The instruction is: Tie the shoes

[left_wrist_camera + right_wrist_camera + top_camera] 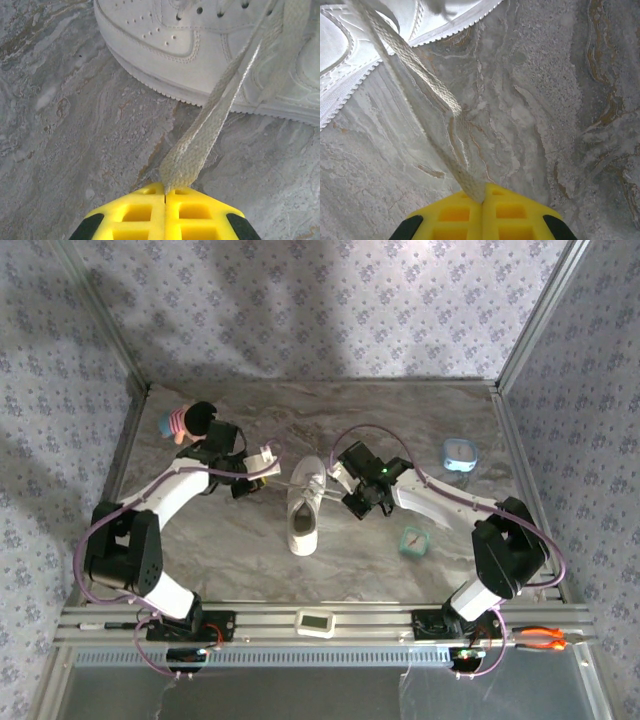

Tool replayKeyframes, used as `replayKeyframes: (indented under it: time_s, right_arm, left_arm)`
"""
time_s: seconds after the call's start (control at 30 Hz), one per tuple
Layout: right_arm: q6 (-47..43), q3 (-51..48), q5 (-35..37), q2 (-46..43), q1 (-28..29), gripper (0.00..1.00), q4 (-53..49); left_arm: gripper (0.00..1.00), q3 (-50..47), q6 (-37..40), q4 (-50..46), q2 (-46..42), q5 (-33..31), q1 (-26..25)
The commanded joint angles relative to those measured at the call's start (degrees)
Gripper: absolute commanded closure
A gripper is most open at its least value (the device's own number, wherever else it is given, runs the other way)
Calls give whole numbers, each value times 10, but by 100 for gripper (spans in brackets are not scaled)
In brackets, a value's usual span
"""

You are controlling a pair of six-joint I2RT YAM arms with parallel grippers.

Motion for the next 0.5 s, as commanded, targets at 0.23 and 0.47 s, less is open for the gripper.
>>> replayKeyframes:
  time_s: [0.23, 0.47]
  right_arm:
    - [22, 18, -14, 22, -9, 100, -54]
    - [29, 18, -15, 25, -10, 100, -76]
  left_arm:
    - [100, -25, -11, -7, -16, -7, 4]
    - [100, -41, -20, -7, -23, -9, 4]
